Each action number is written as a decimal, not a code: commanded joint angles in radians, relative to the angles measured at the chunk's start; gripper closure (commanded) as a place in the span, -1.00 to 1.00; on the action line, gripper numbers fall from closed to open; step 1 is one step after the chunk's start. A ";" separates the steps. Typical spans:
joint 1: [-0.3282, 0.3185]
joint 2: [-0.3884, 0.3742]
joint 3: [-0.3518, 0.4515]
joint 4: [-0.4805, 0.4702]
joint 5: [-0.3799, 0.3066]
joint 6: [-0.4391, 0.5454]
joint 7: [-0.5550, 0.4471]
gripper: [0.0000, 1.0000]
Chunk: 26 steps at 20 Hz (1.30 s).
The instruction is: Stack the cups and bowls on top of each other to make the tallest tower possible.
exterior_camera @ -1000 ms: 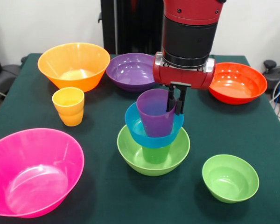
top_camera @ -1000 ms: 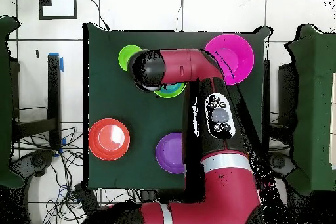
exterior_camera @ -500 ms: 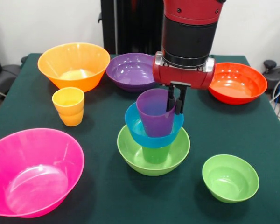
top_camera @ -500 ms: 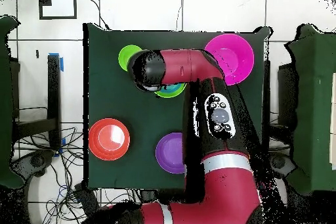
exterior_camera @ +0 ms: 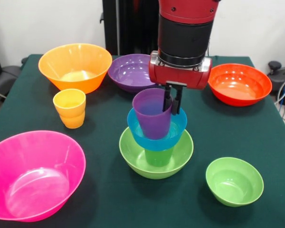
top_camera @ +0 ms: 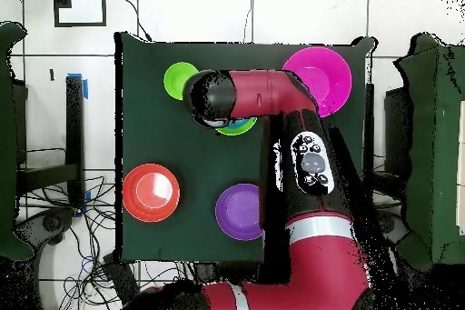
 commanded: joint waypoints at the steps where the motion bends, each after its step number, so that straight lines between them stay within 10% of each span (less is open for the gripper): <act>1: -0.022 -0.013 0.059 0.084 -0.113 -0.003 -0.233 1.00; 26: -0.027 -0.002 0.109 0.112 -0.075 -0.067 -0.166 1.00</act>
